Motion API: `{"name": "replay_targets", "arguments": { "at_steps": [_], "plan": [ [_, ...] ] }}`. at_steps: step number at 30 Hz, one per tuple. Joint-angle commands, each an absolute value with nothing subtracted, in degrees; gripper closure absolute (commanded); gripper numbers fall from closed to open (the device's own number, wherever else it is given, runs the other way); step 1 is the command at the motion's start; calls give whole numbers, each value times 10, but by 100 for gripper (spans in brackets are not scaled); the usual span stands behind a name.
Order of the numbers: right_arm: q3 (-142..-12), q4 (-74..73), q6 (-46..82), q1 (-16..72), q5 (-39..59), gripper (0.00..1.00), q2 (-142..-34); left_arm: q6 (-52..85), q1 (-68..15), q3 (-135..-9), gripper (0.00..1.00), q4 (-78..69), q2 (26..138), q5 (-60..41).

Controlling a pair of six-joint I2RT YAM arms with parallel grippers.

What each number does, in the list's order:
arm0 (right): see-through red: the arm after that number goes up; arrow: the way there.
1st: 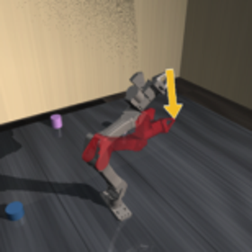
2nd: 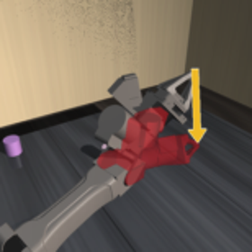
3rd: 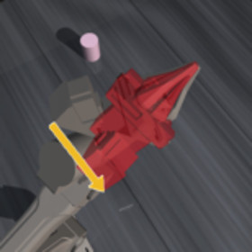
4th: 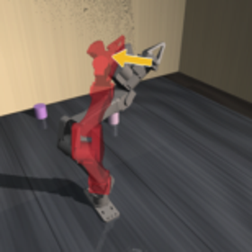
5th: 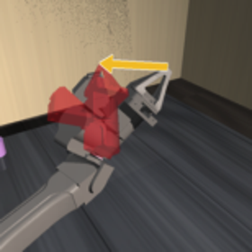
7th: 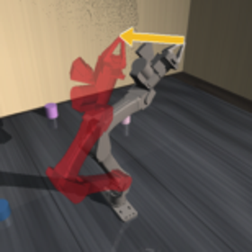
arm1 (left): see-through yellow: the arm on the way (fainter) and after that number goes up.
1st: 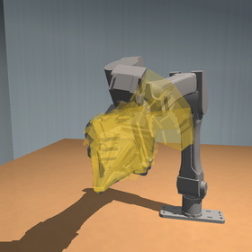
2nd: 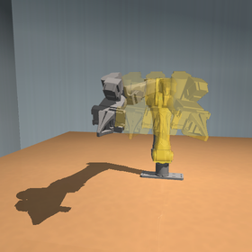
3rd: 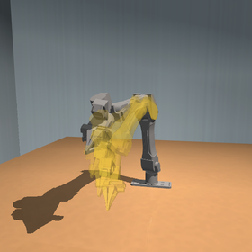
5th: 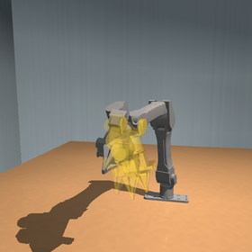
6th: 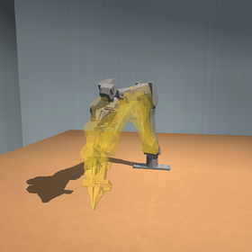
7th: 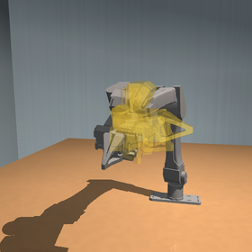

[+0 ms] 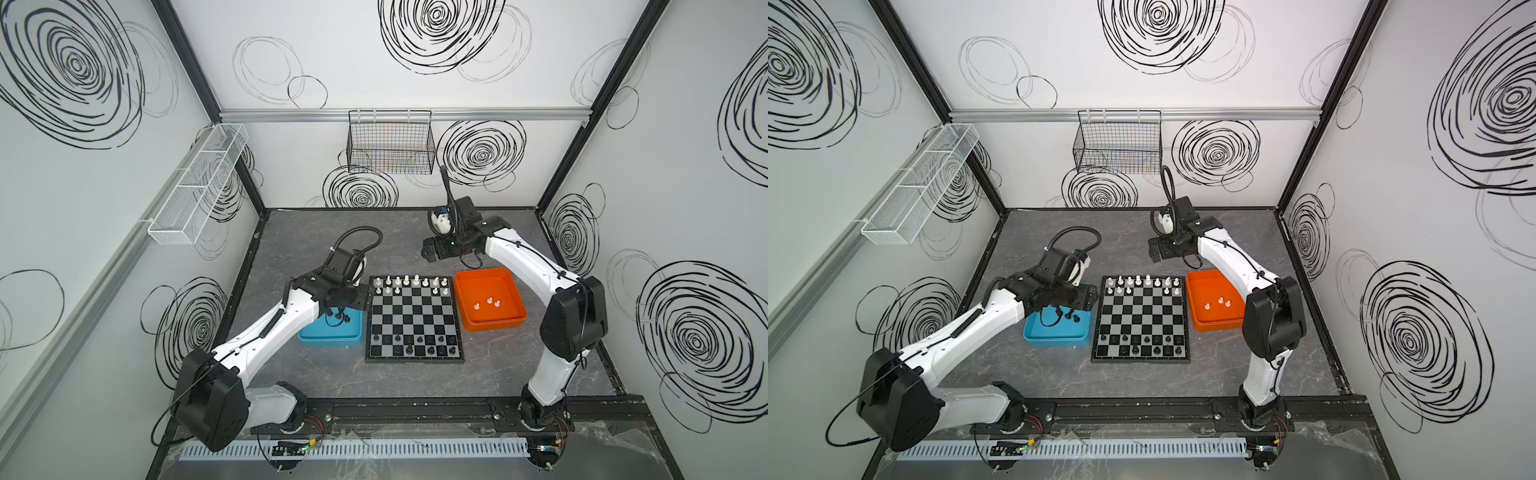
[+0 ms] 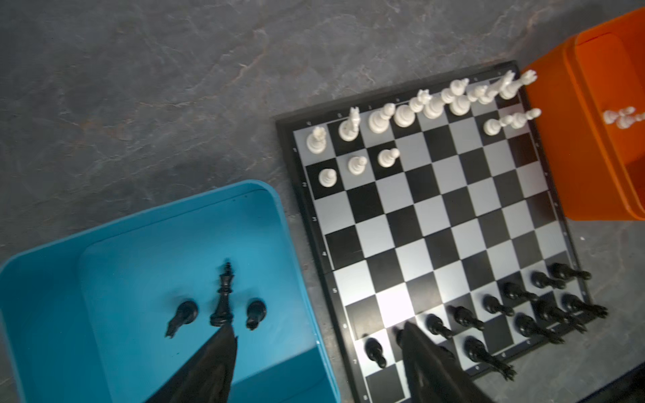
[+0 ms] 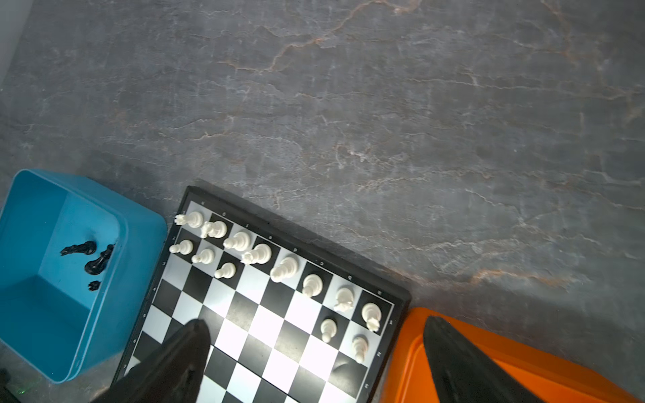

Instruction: Set up the chess pieces on the board

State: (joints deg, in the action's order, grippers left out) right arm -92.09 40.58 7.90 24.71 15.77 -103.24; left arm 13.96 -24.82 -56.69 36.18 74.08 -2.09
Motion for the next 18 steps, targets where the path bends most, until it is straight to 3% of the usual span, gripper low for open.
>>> {"name": "replay_targets", "arguments": {
  "at_steps": [1, 4, 11, 18],
  "plan": [
    [-940, 394, 71, 253, 168, 0, -1022, 126, -205, -572, 12, 381, 729, -21],
    [-939, 394, 68, 268, 182, 3, -1023, 132, -161, -558, 6, 387, 733, -13],
    [-909, 381, 81, 285, 187, 6, -1017, 152, -99, -542, 4, 398, 762, 8],
    [-926, 377, 118, 269, 197, 1, -1001, 152, -81, -549, 9, 415, 836, -5]
  ]
}}
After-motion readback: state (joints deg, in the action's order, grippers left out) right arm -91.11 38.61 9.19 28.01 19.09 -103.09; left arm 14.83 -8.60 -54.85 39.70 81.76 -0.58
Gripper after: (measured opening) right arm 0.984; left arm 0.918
